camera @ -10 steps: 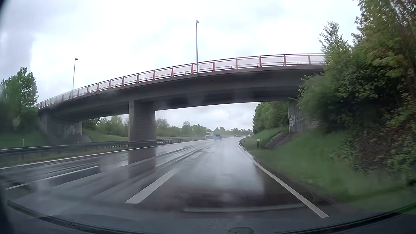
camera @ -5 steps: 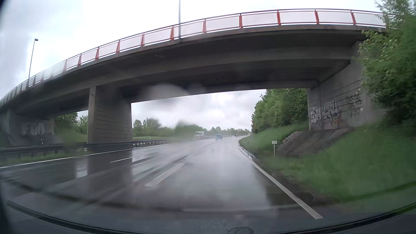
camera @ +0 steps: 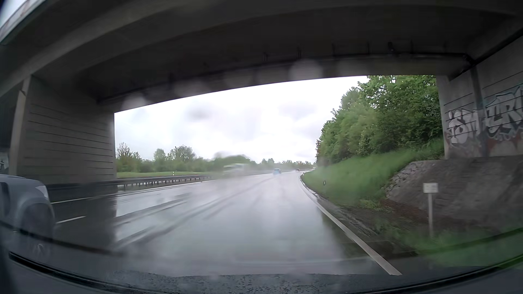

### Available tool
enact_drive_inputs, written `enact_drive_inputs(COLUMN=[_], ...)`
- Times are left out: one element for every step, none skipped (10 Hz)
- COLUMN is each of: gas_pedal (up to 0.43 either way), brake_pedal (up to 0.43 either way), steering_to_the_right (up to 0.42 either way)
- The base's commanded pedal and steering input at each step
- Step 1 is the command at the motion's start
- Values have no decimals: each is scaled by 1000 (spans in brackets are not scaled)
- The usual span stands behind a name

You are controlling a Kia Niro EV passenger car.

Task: Follow the waypoints while adhering to traffic rules and regulations

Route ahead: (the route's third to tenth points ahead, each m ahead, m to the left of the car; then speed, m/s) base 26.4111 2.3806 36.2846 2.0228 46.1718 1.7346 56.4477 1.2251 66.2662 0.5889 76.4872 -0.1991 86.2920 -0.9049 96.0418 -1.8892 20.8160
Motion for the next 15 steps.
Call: enact_drive_inputs(gas_pedal=[350,350,350,350,350,350,350,350,350,358,358,358,358,358,358], brake_pedal=[0,0,0,0,0,0,0,0,0,0,0,0,0,0,0], steering_to_the_right=[2,2,2,1,1,1,1,1,1,1,1,1,1,1,1])
